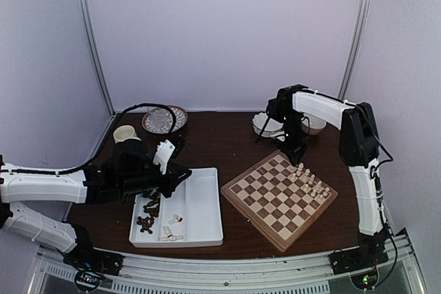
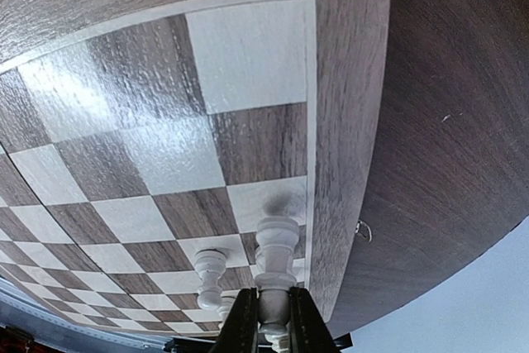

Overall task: Set up the chess pieces on the board
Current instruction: Place the bishop on f1, then place the pawn on the chessboard.

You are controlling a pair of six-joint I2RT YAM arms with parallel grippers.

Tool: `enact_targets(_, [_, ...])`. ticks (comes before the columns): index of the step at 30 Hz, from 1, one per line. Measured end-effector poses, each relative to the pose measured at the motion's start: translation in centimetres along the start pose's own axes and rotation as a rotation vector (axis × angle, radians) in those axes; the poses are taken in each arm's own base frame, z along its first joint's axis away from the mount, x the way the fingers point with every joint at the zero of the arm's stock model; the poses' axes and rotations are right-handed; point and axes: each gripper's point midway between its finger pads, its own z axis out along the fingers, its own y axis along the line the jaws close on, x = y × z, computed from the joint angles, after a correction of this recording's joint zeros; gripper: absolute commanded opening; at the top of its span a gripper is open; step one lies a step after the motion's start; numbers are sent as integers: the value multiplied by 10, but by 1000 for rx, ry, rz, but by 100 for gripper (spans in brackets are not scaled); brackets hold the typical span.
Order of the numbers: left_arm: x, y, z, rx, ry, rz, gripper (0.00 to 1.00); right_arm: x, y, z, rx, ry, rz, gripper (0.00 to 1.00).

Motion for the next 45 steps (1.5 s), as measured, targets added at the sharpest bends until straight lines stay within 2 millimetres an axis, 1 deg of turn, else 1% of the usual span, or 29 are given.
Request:
enact_targets(5, [0,0,0,0,0,0,0,0,1,2,-8,5,-2,0])
enact_targets(8, [0,0,0,0,1,0,0,-1,2,5,-12,13,-3,3])
enact_targets(9, [0,0,0,0,2,0,0,-1,3,6,-12,15,-4,7])
enact_targets(11, [1,0,0,1,2,0,0,-1,3,6,-13,17,-4,20])
enact_targets(21, [1,-1,1,7,3,-1,0,-2,3,5,-15,11,-2,29])
enact_targets(27, [1,-2,1,10,3,0,0,-10,0,-4,-4,-30,5,33])
enact_targets(29, [1,-2,1,10,3,0,0,-14,-3,-9,6,-52,10,36])
enact_targets(33, [2,-2,1,13,6,-1,0,-23,-8,-18,34,-110,21,37])
enact_targets(35, [4,-3,4,15,14,0,0,-27,-9,-28,54,-153,22,37])
enact_targets(37, [7,-5,7,19,27,2,0,-30,-11,-43,79,-213,27,38])
enact_targets(39, [11,-7,11,25,41,5,0,-33,-8,-68,110,-299,29,38])
enact_targets(40, [13,-9,13,32,49,6,0,-34,-3,-85,128,-357,32,38])
enact_targets(42, [15,-14,16,52,61,9,0,-36,15,-120,152,-486,33,39])
enact_targets(43, [16,-15,18,57,66,9,0,-38,29,-138,157,-560,21,39])
enact_targets(45, [17,-15,20,57,73,10,0,-35,69,-167,144,-698,-28,40])
